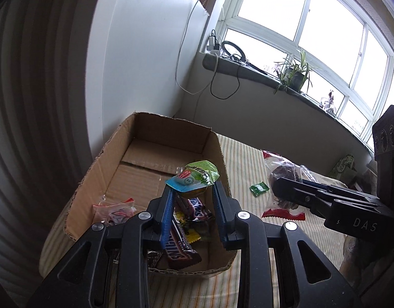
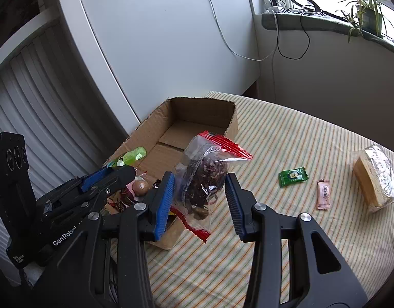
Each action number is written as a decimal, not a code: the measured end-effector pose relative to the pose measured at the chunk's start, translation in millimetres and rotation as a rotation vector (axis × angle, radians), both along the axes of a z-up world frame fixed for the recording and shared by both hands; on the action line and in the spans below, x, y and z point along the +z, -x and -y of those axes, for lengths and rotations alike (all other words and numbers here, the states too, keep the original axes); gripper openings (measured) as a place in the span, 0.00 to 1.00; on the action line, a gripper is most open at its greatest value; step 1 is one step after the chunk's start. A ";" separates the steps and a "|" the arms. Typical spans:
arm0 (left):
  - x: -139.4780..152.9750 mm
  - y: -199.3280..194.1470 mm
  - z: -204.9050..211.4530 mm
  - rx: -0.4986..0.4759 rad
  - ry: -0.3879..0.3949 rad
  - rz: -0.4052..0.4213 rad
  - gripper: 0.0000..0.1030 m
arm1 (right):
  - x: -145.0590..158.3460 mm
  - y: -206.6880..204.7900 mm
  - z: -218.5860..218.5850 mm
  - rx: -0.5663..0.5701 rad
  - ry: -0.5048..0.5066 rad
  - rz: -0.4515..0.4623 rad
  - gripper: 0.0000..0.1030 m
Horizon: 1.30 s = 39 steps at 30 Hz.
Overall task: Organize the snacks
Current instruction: 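Carry the jelly cup and dried-fruit bag over the box and open both grippers, then move both open grippers back to the green packet and pink wrapper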
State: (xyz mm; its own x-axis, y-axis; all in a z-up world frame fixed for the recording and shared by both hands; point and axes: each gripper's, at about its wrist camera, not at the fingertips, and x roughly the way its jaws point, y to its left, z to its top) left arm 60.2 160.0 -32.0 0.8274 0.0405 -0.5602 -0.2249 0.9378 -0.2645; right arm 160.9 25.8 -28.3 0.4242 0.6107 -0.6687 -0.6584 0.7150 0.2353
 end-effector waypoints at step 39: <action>11.5 21.6 -21.6 0.068 0.016 -0.027 0.34 | 12.5 -22.2 19.4 -0.027 0.001 0.024 0.72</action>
State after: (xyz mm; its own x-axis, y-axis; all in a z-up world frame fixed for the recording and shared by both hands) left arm 38.6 181.6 -20.5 0.8074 0.0874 -0.5835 -0.2956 0.9158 -0.2719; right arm 183.2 6.4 -15.8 0.4568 0.5976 -0.6590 -0.6440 0.7332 0.2185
